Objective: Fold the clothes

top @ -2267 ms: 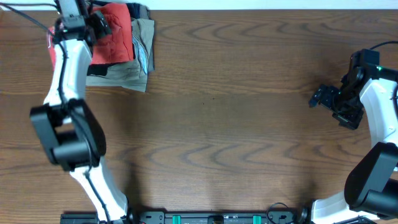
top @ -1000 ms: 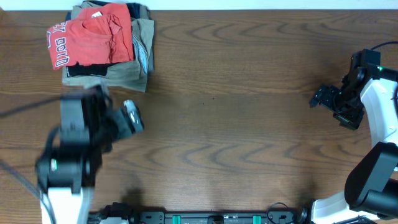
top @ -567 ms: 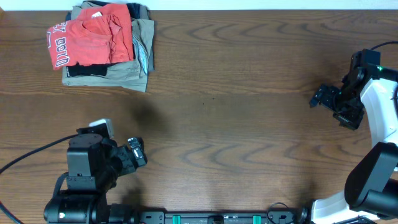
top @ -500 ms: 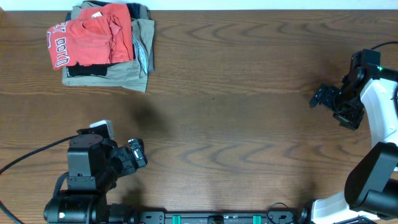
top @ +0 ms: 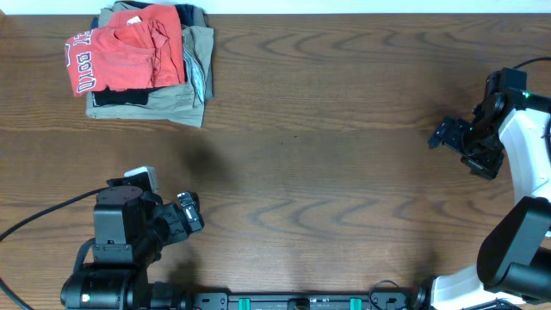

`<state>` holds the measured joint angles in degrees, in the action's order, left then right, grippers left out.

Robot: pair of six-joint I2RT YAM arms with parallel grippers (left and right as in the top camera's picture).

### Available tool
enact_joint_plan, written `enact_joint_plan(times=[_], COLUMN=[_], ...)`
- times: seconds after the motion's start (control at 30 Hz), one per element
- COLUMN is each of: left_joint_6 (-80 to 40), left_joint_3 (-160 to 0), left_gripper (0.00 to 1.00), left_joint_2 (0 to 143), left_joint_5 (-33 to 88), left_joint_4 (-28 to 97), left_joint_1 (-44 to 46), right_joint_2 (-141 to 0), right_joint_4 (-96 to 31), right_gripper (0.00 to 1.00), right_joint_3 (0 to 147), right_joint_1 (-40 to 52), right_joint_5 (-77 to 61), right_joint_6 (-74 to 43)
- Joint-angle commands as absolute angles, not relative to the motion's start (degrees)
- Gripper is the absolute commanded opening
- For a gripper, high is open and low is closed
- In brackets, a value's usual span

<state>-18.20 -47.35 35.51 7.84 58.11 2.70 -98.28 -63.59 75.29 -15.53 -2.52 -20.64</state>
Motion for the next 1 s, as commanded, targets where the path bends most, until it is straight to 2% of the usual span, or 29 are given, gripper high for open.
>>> enact_joint_plan(times=[0.0,0.57,0.97], left_joint_6=[-18.55,-18.52,-18.52], left_joint_3=[-47.05,-46.94,-44.01], left_gripper=[0.98,0.98,0.98], left_joint_2=[35.53,16.56,15.40], left_joint_5=[8.38,8.14,5.74], left_joint_4=[58.22,62.41,61.34], left_joint_1=[2.87,1.58,-0.25], right_joint_2=[-97.45,-97.45,-97.45], right_joint_4=[-63.64,-63.64,-63.64], right_gripper=[0.99,0.99,0.99], right_joint_3=[76.07,76.07,76.07], right_joint_1=[-15.70,-15.70,-15.70], right_joint_5=[-1.91,-1.91,-1.91], right_joint_6=[-21.63,-21.65,-21.63])
